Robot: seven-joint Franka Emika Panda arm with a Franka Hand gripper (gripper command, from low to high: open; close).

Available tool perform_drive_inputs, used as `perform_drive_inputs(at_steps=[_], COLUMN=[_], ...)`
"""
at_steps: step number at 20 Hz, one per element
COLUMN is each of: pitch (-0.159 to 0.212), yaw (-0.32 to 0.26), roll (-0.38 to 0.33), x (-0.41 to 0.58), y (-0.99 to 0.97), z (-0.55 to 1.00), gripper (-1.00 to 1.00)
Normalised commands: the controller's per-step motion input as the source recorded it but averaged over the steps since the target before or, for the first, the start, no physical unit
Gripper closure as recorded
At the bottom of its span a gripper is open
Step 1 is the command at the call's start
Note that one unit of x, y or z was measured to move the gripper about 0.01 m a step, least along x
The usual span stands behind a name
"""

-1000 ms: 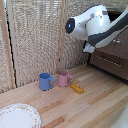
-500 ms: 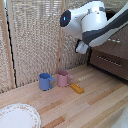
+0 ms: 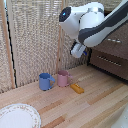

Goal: Propose to navigate your clamp on the clench of the first drawer. Use gentle force to register to the cabinet. Send posterior your swing mandate till over it lurks, a cup of pink essence. Fortify your grip after aiming concentric with the pink cup’s periphery. Manoeuvre the pink towards the cabinet's top. Drop your compression till the cup is resting inside.

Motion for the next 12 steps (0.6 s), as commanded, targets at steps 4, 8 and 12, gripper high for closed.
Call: perform_drive_inputs(at_steps=[4,8,12], pitch=[0.0,0.0,-0.011], yaw=[-0.204,-0.198,-0.191], roll=[0.349,0.32,0.264], x=[0.234,0.271,0.311], y=[0.14,0.13,0.11], z=[0.0,0.0,0.0], gripper=[-1.0,-1.0,-1.0])
